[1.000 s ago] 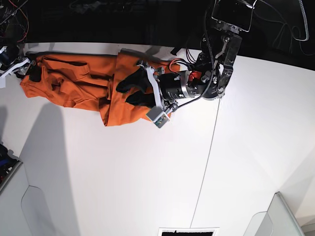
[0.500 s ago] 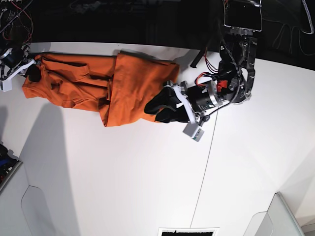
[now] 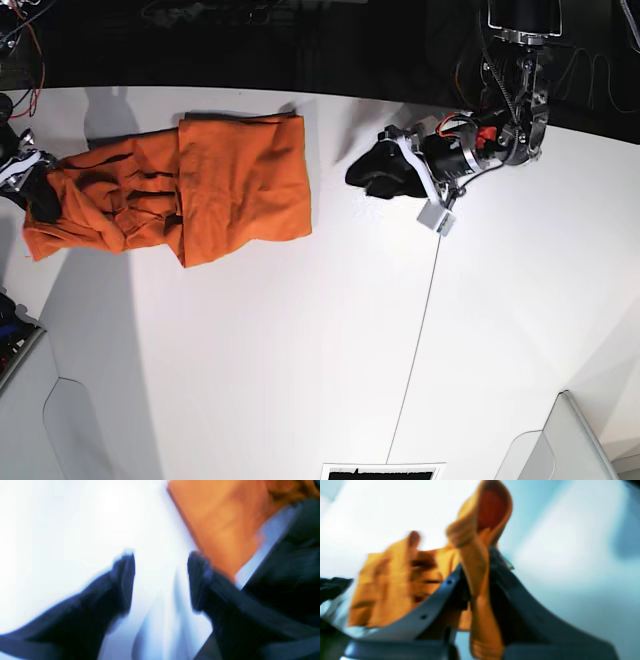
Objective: Layout the t-shirt on the table in an organized manner, then fold the t-shirt properly
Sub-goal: 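Grasp the folded bundle with both grippers and fold it over again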
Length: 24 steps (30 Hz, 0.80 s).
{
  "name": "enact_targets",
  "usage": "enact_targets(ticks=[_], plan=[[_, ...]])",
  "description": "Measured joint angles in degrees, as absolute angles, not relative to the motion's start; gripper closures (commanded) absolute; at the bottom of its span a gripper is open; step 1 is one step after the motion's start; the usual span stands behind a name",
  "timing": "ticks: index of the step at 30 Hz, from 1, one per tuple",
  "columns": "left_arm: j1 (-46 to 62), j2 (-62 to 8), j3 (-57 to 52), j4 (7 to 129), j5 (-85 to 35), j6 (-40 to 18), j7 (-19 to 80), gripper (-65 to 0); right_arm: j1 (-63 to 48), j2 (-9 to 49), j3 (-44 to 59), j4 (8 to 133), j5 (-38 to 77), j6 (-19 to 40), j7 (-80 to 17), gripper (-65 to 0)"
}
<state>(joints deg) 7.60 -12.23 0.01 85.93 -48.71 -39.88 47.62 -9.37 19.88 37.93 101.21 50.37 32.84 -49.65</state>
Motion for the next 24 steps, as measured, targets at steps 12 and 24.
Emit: enact_targets(ticks=[12,24], plan=[[6.66,-12.21,4.86,82.11,-49.12,-40.84,45.17,-36.3,-9.56,3.11,11.00,107.57,35.79,33.06,-46.98,0.0],[7.05,-14.52,4.93,84.47,-52.21,-40.29,47.53,-36.3,-8.67,3.16,3.33,108.07,30.57,32.99,-45.04,-37.7]])
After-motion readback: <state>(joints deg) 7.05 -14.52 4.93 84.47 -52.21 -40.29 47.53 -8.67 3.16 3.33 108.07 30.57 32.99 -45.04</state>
